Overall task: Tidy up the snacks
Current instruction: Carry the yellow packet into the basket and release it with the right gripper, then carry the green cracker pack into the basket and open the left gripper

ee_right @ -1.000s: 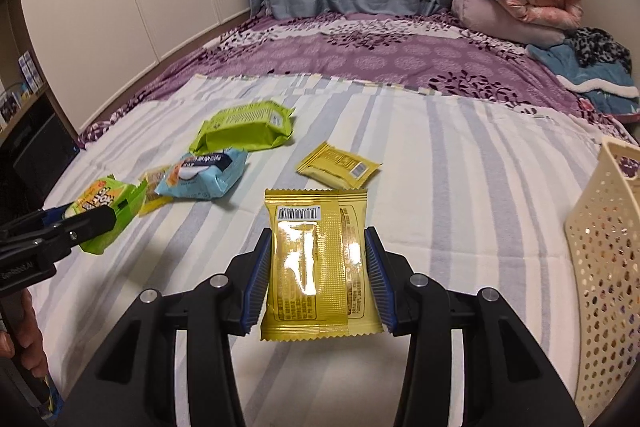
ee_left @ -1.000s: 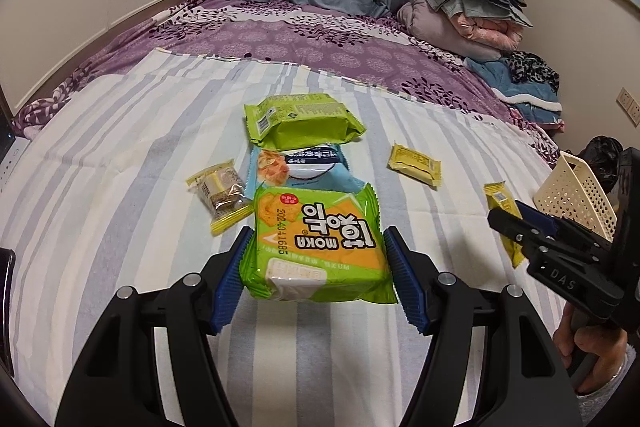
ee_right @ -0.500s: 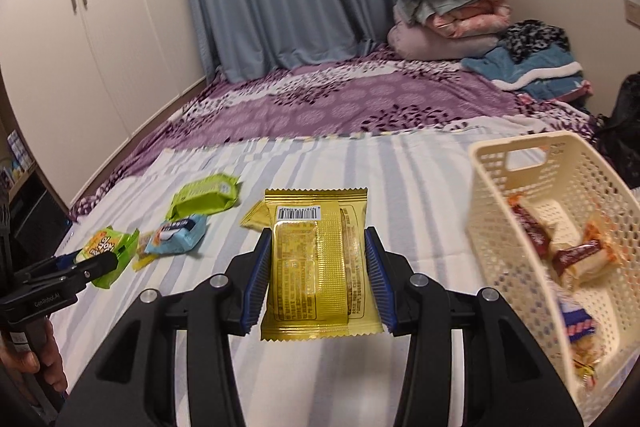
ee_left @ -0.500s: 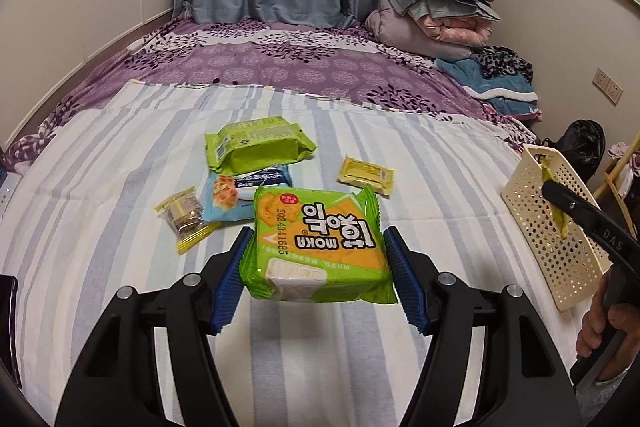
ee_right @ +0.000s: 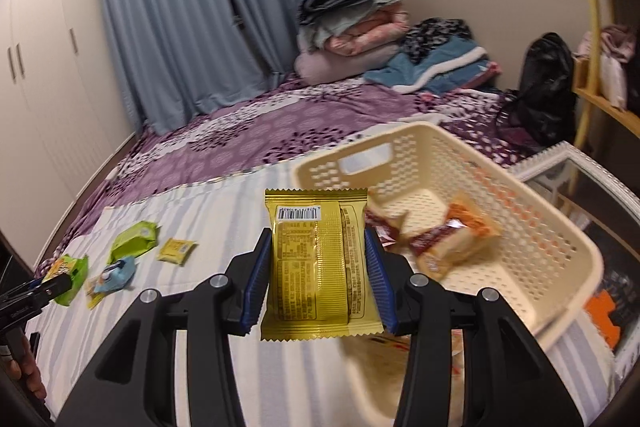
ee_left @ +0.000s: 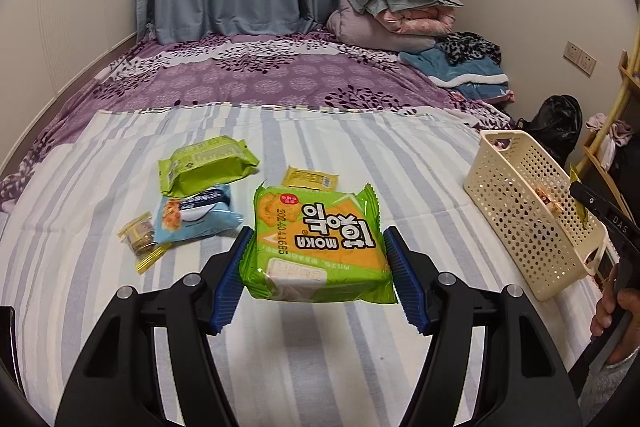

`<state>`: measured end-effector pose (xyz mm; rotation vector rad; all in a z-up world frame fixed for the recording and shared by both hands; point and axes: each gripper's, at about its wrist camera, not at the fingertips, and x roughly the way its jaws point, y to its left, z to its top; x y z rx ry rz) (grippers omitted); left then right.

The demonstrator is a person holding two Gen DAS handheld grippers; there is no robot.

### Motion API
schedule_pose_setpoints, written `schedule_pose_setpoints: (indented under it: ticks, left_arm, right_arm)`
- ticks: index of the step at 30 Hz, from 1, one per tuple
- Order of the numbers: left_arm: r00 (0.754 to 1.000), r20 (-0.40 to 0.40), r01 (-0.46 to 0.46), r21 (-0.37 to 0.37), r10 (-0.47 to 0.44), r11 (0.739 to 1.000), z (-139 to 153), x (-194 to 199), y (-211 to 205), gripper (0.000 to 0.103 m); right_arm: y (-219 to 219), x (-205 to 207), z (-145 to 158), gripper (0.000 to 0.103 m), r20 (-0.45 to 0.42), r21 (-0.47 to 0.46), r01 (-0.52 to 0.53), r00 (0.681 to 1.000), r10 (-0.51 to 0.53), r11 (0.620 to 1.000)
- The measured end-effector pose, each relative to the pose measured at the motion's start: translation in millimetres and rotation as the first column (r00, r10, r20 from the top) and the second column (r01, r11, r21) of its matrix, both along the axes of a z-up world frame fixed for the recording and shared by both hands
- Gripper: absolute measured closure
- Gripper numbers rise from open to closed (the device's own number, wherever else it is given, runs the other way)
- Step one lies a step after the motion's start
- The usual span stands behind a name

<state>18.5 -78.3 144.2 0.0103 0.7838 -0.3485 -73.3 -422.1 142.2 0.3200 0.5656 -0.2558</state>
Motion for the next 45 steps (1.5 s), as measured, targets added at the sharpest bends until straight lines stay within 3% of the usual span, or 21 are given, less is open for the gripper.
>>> schedule_pose_setpoints:
  ticks: [9, 14, 18, 27, 36, 45]
  left_arm:
    - [0.997, 0.017, 0.078, 0.020, -0.079, 0.997, 7.9, -5.2, -37.4, 0.036]
    - [0.994, 0.027, 0.107, 0.027, -0.108, 0.994, 13.8, -6.6, -52.7, 0.036]
    - [0.991, 0.036, 0.129, 0.030, -0.130, 0.991, 17.9, -7.2, -64.0, 0.036]
    - [0.979, 0.053, 0.195, 0.037, -0.196, 0.980, 27.8, -8.8, -97.8, 0.036]
    - [0.952, 0.067, 0.298, 0.034, -0.299, 0.954, 39.9, -11.6, -150.0, 0.036]
    - [0.908, 0.087, 0.407, 0.040, -0.409, 0.912, 48.6, -12.9, -215.9, 0.036]
  right_arm:
    - [-40.0, -22.5, -16.4, 0.058, -0.013, 0.015, 0.109, 0.994, -0.109, 0.994]
    - [-53.6, -27.8, -23.9, 0.055, -0.022, 0.047, 0.141, 0.990, -0.140, 0.989]
    - [-60.5, -31.4, -28.9, 0.047, -0.019, 0.071, 0.159, 0.987, -0.158, 0.985]
    - [-66.5, -40.5, -29.5, 0.046, 0.002, 0.089, 0.188, 0.982, -0.189, 0.978]
    - [-65.9, -46.6, -28.0, 0.046, 0.012, 0.053, 0.192, 0.981, -0.193, 0.980]
    - [-76.5, -57.2, -26.8, 0.046, 0.030, 0.069, 0.213, 0.976, -0.216, 0.974]
